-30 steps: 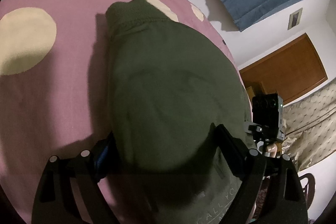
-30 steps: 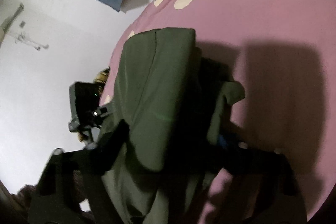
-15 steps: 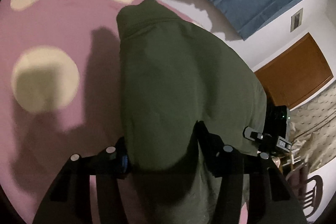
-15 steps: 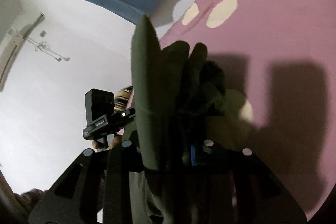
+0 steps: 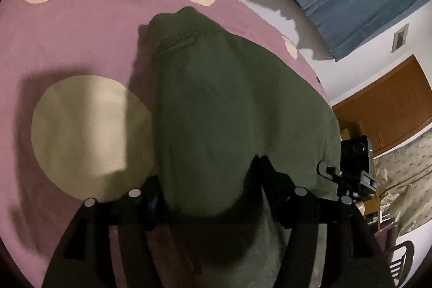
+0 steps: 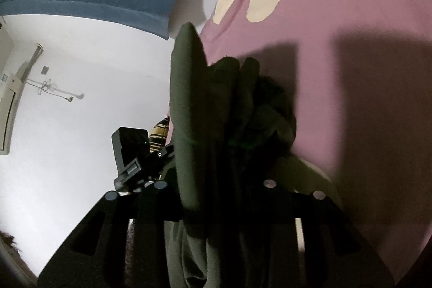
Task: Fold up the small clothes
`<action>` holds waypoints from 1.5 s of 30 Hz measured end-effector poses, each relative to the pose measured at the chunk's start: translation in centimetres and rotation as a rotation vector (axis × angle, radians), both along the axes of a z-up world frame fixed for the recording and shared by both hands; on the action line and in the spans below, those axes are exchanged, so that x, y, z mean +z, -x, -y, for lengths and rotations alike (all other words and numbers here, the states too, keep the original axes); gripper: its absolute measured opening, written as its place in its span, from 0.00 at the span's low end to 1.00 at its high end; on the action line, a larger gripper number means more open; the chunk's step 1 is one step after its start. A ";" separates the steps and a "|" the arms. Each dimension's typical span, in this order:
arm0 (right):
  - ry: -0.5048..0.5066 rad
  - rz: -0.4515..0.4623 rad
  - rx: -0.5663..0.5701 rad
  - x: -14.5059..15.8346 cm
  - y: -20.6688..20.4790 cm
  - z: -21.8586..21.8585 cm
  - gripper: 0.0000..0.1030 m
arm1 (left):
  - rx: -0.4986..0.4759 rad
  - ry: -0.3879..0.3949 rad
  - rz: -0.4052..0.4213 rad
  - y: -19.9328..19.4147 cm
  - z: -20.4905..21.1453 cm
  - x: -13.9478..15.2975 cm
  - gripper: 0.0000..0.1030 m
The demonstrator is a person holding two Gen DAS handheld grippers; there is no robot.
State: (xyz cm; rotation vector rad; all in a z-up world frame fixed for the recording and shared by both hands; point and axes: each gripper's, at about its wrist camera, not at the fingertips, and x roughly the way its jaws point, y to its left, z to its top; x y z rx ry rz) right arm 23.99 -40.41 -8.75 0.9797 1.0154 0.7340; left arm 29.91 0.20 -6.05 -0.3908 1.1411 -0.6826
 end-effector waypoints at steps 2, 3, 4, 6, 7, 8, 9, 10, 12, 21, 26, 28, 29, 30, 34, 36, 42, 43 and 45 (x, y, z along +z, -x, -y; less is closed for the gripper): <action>-0.007 -0.015 -0.014 0.3 0.5 0.2 0.48 | 0.008 -0.002 0.012 0.2 -0.3 0.5 0.66; -0.005 -0.014 -0.021 0.7 0.6 0.2 0.53 | 0.011 -0.008 0.023 0.5 -0.5 0.9 0.68; -0.004 -0.011 -0.032 1.2 1.0 0.4 0.64 | 0.007 -0.010 0.040 1.2 -0.8 1.4 0.75; 0.001 0.006 -0.045 2.2 1.9 1.0 0.72 | 0.004 -0.006 0.065 3.5 -1.6 2.0 0.80; 0.024 0.020 -0.049 2.7 2.5 1.2 0.74 | 0.001 -0.007 0.073 4.2 -1.7 2.3 0.81; 0.049 0.032 -0.051 3.1 3.0 1.2 0.77 | -0.001 -0.006 0.079 5.1 -2.0 2.4 0.82; 0.079 0.033 -0.049 3.5 3.8 1.3 0.77 | 0.000 0.008 0.077 6.3 -2.5 2.5 0.82; 0.096 0.024 -0.038 3.6 4.6 1.3 0.78 | -0.001 0.020 0.070 7.0 -2.6 2.4 0.83; 0.126 0.015 -0.011 3.5 5.5 0.9 0.79 | -0.004 0.055 0.056 8.5 -2.9 2.4 0.83; 0.258 0.035 0.114 3.4 7.6 -3.8 0.80 | -0.029 0.108 -0.061 10.3 -1.8 0.0 0.84; 0.262 0.011 0.104 2.8 7.6 -4.9 0.40 | -0.055 0.047 -0.015 10.3 -0.9 0.0 0.68; 0.225 -0.002 0.096 2.5 7.4 -4.8 0.34 | -0.056 0.022 0.005 10.8 -0.8 0.6 0.63; 0.207 -0.002 0.091 2.7 7.4 -4.8 0.31 | -0.055 0.008 0.011 10.8 -0.7 0.9 0.61; 0.191 -0.003 0.084 2.9 7.5 -4.7 0.30 | -0.049 -0.006 0.019 10.9 -0.5 1.6 0.59; 0.130 0.013 0.069 3.6 8.6 -3.1 0.25 | -0.035 -0.020 0.032 11.4 -0.4 4.0 0.54; 0.117 0.026 0.078 4.1 9.1 -2.8 0.25 | -0.036 -0.024 0.030 11.8 -0.3 4.7 0.54; 0.091 -0.011 0.084 2.2 10.0 -2.9 0.25 | -0.063 -0.064 0.031 12.4 0.9 3.4 0.54; 0.080 -0.019 0.079 2.0 9.9 -3.3 0.25 | -0.064 -0.067 0.038 12.3 1.1 3.0 0.54; 0.057 -0.024 0.072 1.2 10.0 -3.2 0.25 | -0.070 -0.071 0.058 12.4 1.3 2.8 0.55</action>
